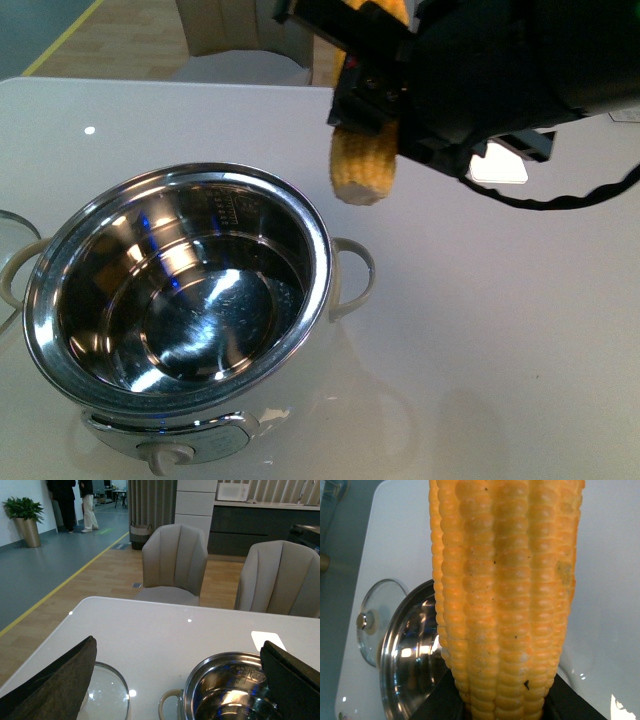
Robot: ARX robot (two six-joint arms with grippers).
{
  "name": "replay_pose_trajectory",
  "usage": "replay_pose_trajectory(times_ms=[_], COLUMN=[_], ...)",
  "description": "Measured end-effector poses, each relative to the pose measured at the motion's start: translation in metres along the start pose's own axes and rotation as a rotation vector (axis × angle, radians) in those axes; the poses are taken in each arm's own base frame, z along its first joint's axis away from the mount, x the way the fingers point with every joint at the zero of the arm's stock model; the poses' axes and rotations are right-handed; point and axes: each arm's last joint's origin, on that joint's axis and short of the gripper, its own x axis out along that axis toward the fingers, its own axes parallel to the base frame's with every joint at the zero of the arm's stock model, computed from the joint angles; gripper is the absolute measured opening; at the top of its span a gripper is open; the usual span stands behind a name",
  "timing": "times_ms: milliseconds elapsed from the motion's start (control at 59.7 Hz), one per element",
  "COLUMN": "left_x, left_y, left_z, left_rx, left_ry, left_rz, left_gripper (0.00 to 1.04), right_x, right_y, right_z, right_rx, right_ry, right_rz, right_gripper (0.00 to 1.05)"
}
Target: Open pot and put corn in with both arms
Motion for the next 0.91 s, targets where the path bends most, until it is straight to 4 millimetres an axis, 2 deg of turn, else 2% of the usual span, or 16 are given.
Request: replay_pose_trajectory(times_ms=[168,453,737,905], left_x=[0.0,0.0,0.0,0.0], left_y=[0.0,0.0,0.0,0.0], left_z=[0.0,0.0,0.0,0.0], left_rx=[0.0,0.0,0.0,0.0], left_ry=[0.0,0.0,0.0,0.0], left_rz=[0.0,0.0,0.0,0.0], left_gripper=[0.98,0.98,0.98,0.98], right_x=[0.016,0.03,0.052,0.062], right_y=[0.012,0.024,0.028,0.028], right_z=[-0.011,-0.021,-0.045,-0.052], right_rx=[0.029,0.032,0.028,0.024], right_ry=[0.052,0.1,0.193,0.226], right_rz=[0.025,0.04,0.038,0.035], right_gripper=[0.21,0.2,0.2,0.2])
